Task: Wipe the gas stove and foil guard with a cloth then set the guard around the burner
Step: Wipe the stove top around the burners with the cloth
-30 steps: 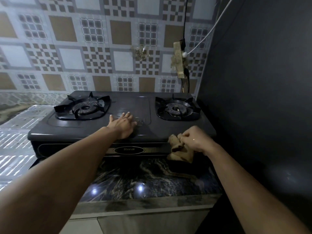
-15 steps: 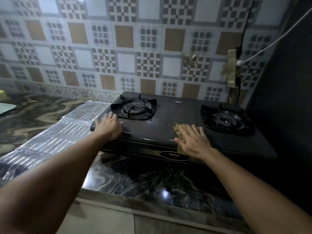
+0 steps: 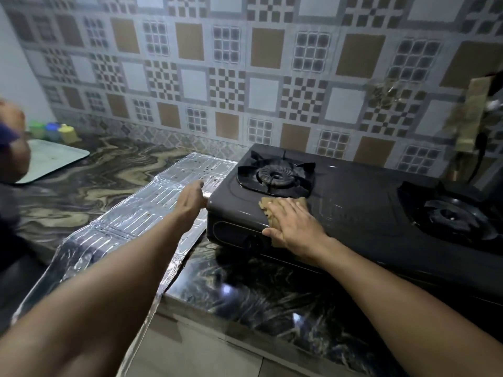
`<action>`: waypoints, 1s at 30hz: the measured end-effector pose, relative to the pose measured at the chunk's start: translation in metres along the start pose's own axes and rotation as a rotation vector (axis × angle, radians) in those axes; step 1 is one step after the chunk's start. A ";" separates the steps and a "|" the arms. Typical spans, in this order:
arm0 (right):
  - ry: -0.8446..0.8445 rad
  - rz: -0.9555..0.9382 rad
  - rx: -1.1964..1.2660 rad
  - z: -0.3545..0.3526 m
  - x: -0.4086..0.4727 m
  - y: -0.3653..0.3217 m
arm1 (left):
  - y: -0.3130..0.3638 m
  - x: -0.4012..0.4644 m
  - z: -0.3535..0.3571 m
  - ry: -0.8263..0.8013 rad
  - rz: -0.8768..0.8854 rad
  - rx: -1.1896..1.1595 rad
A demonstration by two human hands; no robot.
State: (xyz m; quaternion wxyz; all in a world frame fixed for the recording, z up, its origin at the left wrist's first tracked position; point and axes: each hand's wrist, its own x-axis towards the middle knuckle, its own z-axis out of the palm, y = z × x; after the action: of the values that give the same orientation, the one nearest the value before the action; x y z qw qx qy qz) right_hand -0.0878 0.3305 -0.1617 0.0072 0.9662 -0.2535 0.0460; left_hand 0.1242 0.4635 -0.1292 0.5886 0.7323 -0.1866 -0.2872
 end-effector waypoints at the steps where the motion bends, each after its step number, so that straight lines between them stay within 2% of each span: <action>1: 0.006 -0.026 -0.001 0.003 0.012 -0.011 | 0.001 -0.001 -0.004 -0.031 -0.033 -0.046; 7: -0.041 -0.094 -0.009 0.006 0.066 -0.058 | -0.013 0.019 -0.021 -0.128 -0.114 -0.210; 12: 0.018 -0.185 0.017 0.017 0.107 -0.083 | -0.027 0.032 -0.038 -0.172 -0.182 -0.398; 14: 0.033 -0.231 0.020 0.020 0.121 -0.090 | -0.030 0.032 -0.040 -0.152 -0.186 -0.379; 17: 0.074 -0.322 0.021 0.021 0.131 -0.091 | -0.032 0.035 -0.043 -0.019 -0.113 -0.212; 21: 0.140 -0.543 0.088 0.021 0.130 -0.091 | -0.035 0.040 -0.051 0.133 -0.065 -0.172; 27: 0.165 -0.775 0.150 0.018 0.107 -0.089 | -0.028 0.031 -0.061 0.139 -0.041 -0.136; 30: 0.119 -0.727 0.190 0.018 0.078 -0.078 | -0.023 0.020 -0.061 0.147 -0.046 -0.136</action>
State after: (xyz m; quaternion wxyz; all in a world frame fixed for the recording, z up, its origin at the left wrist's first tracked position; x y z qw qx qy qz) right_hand 0.0201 0.3595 -0.1718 -0.0520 0.9851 0.1119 0.1197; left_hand 0.1768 0.5030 -0.1471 0.6422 0.7139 -0.1059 -0.2581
